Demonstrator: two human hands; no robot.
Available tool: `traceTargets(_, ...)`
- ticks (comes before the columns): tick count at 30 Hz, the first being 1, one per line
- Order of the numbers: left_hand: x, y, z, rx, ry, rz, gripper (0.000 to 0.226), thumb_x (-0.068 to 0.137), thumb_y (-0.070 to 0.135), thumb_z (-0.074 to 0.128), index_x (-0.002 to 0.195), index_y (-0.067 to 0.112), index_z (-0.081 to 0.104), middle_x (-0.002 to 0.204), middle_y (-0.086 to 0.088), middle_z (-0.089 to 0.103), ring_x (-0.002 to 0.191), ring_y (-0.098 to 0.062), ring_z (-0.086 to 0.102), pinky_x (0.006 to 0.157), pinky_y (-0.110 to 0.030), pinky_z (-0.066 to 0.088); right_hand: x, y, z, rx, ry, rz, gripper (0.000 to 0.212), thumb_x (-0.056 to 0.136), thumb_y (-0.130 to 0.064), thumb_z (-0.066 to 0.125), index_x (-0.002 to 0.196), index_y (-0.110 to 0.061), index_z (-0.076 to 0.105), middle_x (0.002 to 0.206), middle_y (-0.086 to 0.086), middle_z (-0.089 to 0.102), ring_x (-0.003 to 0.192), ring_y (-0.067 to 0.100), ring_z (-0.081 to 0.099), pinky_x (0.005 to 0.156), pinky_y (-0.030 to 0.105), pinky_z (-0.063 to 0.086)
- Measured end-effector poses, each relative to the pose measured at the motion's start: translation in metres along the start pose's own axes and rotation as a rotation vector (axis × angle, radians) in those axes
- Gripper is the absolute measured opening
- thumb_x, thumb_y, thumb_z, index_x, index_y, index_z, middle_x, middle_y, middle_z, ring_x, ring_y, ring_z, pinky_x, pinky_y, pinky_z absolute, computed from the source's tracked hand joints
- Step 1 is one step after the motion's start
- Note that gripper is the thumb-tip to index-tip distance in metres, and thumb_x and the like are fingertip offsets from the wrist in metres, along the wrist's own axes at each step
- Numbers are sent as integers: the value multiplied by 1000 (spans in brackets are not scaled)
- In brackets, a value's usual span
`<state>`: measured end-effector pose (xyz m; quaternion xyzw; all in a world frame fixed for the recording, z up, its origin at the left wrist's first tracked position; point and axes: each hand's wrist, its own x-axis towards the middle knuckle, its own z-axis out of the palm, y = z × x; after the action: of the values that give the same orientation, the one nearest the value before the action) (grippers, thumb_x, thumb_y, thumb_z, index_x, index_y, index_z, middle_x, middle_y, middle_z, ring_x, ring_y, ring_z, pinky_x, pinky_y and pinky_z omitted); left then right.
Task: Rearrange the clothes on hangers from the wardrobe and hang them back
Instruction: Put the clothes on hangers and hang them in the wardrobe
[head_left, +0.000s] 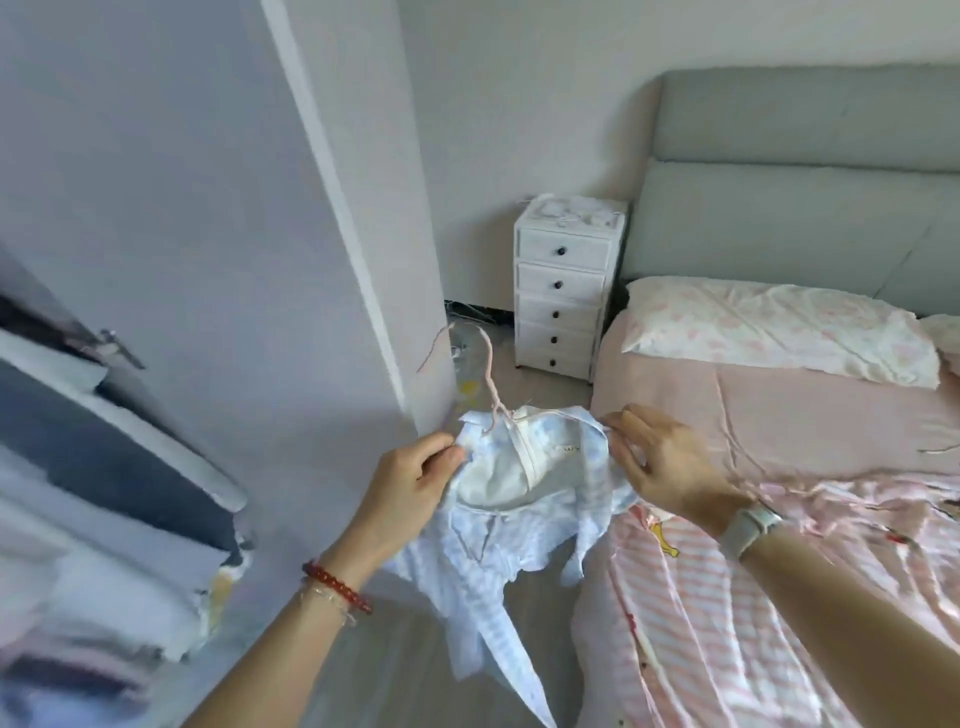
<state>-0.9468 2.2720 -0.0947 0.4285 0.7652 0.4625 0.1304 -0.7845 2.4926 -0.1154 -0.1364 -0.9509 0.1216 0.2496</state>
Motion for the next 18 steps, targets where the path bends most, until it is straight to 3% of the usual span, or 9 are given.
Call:
traceTargets(4, -66, -42, -49, 48, 70, -150, 30, 91, 10, 53, 66, -5, 46, 58, -10, 38, 52, -5, 32, 51, -18, 27, -15, -67, 41, 47, -152, -126, 33, 93, -40, 32, 87, -17, 55, 66, -2, 60, 55, 24, 59, 42, 23, 41)
traceTargets(6, -104, -65, -80, 77, 136, -217, 28, 92, 10, 53, 65, 2, 49, 53, 1, 41, 51, -4, 36, 51, -16, 29, -21, -107, 57, 81, -225, -242, 24, 94, -40, 31, 91, -24, 48, 69, -6, 61, 58, 17, 58, 42, 21, 40)
traceTargets(8, -142, -83, -112, 107, 265, -275, 32, 90, 21, 56, 61, 17, 43, 50, 8, 40, 50, -3, 39, 52, -15, 31, -21, -153, 73, 134, -282, -350, 25, 96, -41, 28, 93, -26, 47, 77, -8, 59, 63, 12, 55, 42, 22, 41)
traceTargets(11, -193, -103, -157, 125, 472, -329, 27, 83, 35, 45, 62, 19, 40, 50, 8, 41, 51, 0, 42, 55, -15, 32, -12, -229, 90, 256, -340, -435, 17, 93, -36, 37, 91, -24, 49, 81, -9, 53, 60, 12, 51, 45, 19, 35)
traceTargets(15, -258, -115, -217, 187, 690, -337, 29, 85, 38, 45, 73, 12, 49, 61, 7, 44, 60, 9, 47, 59, -9, 34, -1, -322, 112, 462, -440, -420, 26, 91, -36, 43, 85, -15, 55, 53, -17, 45, 52, 4, 42, 51, 13, 28)
traceTargets(18, -301, -123, -259, 180, 796, -409, 19, 94, 26, 50, 85, 10, 56, 75, -9, 54, 68, 4, 50, 64, -15, 38, 6, -388, 125, 630, -532, -441, 25, 93, -24, 49, 72, -11, 50, 50, -15, 42, 49, 4, 39, 51, 12, 30)
